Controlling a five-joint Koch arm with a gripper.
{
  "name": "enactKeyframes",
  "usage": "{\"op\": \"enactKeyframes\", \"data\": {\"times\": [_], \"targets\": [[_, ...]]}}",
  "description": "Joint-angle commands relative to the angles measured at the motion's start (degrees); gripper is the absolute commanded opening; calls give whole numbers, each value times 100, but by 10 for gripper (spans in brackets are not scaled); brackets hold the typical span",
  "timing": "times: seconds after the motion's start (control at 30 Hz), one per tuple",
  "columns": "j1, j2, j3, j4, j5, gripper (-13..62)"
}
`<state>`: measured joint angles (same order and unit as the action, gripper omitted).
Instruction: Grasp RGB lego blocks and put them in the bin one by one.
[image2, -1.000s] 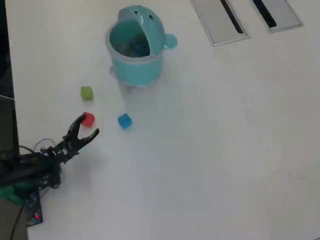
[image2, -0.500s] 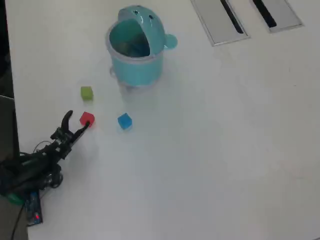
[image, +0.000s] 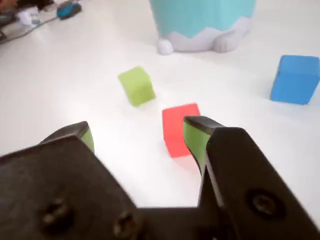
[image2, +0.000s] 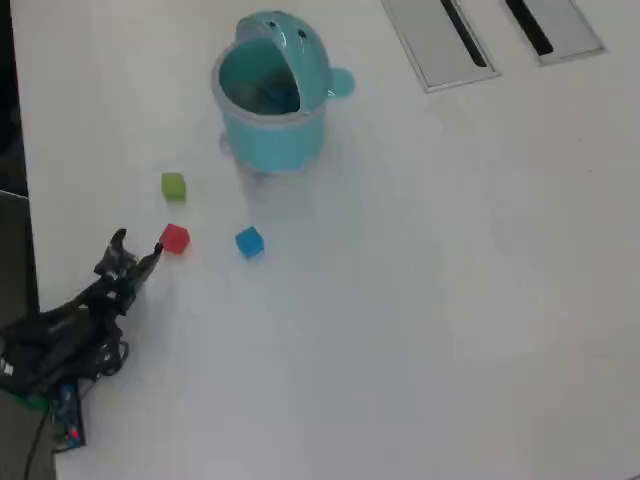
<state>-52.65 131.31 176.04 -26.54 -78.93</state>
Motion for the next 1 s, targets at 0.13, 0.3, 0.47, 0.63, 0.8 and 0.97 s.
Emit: {"op": "enactKeyframes", "data": {"times": [0.13, 0.3, 0.47, 0.63, 0.8, 0.97], "targets": [[-88, 316, -976, 1134, -264, 325], [-53, 167, -1547, 1749, -343, 324], [70, -255, -1872, 1846, -571, 324], [334, -844, -2092, 1775, -721, 324], [483, -1441, -2250, 1547, -721, 324], [536, -1969, -2373, 1230, -721, 323]]}}
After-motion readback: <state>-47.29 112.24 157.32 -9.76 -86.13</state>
